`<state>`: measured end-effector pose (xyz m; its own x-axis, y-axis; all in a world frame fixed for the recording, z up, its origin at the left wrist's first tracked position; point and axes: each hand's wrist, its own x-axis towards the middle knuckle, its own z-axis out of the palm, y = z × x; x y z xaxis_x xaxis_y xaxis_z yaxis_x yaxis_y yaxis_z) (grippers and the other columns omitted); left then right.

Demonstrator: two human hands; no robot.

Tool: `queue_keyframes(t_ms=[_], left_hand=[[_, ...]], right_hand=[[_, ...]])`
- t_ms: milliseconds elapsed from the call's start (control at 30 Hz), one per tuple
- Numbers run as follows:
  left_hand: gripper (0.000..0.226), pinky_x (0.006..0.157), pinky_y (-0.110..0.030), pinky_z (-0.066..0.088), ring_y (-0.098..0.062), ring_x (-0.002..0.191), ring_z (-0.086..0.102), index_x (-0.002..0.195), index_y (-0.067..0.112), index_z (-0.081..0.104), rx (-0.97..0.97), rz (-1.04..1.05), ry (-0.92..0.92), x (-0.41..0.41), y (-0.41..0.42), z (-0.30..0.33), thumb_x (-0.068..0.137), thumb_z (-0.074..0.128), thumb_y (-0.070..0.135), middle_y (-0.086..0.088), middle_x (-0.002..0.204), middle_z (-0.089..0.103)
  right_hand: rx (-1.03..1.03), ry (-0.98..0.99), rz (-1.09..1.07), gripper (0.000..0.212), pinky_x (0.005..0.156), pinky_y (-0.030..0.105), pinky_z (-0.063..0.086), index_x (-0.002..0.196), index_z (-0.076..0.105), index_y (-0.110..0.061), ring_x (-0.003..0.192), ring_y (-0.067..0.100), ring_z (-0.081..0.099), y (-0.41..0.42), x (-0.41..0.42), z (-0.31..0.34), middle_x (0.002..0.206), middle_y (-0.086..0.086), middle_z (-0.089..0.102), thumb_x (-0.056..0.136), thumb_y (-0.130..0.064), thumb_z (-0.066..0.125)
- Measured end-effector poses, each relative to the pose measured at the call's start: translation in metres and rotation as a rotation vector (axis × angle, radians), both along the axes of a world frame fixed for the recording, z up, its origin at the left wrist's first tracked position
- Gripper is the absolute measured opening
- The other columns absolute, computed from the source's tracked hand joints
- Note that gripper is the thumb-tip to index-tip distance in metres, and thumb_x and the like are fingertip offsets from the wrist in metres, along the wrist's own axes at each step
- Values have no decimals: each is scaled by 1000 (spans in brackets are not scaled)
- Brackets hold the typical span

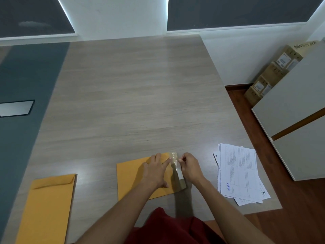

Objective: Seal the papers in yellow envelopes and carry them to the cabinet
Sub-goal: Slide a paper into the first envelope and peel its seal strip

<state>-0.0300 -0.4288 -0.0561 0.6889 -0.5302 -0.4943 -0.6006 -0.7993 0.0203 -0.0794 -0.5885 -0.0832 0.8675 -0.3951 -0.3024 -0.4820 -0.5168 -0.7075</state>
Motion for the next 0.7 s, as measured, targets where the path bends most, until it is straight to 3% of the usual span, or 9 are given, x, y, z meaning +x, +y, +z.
queue_keyframes(t_ms=[133,200,267,333,400,533,600,700], left_hand=[[107,96,-45,46,-29,134,29,152,38,18,-23,109,-24,16,3,1,66,73,72,-9,149,23],[108,94,-43,48,-28,128,34,152,36,20,-29,202,-32,24,6,0,65,69,77,-10,143,27],[107,94,-42,47,-28,124,36,151,34,21,-19,277,-49,31,10,1,65,63,82,-10,140,28],[104,96,-41,45,-29,124,37,151,33,22,-12,329,-67,40,14,0,67,56,84,-10,140,27],[101,100,-40,38,-30,124,36,153,32,22,5,341,-76,47,18,-1,71,52,84,-11,142,26],[99,101,-37,37,-33,129,32,155,30,16,12,351,-22,56,25,-3,76,53,77,-13,148,20],[100,101,-36,37,-34,129,31,157,28,12,41,323,-1,58,27,-1,78,53,75,-14,148,18],[99,95,-35,43,-34,128,33,156,29,12,48,320,41,63,30,4,79,61,68,-13,148,18]], right_hand=[[220,-74,-291,10,47,12,45,89,56,-9,50,2,61,-3,12,10,70,4,65,97,-15,55],[368,-81,-469,2,53,19,51,93,54,-8,50,14,66,-10,29,14,68,8,67,95,-8,54],[474,-74,-584,9,68,33,57,98,52,-7,57,26,67,-19,45,17,69,13,67,93,0,49],[497,-26,-651,17,77,41,57,99,55,-7,59,28,68,-29,62,18,65,12,68,88,3,47],[528,11,-714,17,73,38,61,97,58,-5,52,24,67,-38,76,19,62,11,66,86,4,49],[496,11,-768,16,47,26,58,91,57,-3,52,19,64,-49,91,19,79,10,61,83,10,55],[482,23,-780,19,52,34,61,90,55,-4,55,21,62,-51,92,16,86,13,60,81,12,58],[377,43,-765,24,73,45,60,99,52,-6,66,29,64,-53,89,11,102,19,63,81,6,62]])
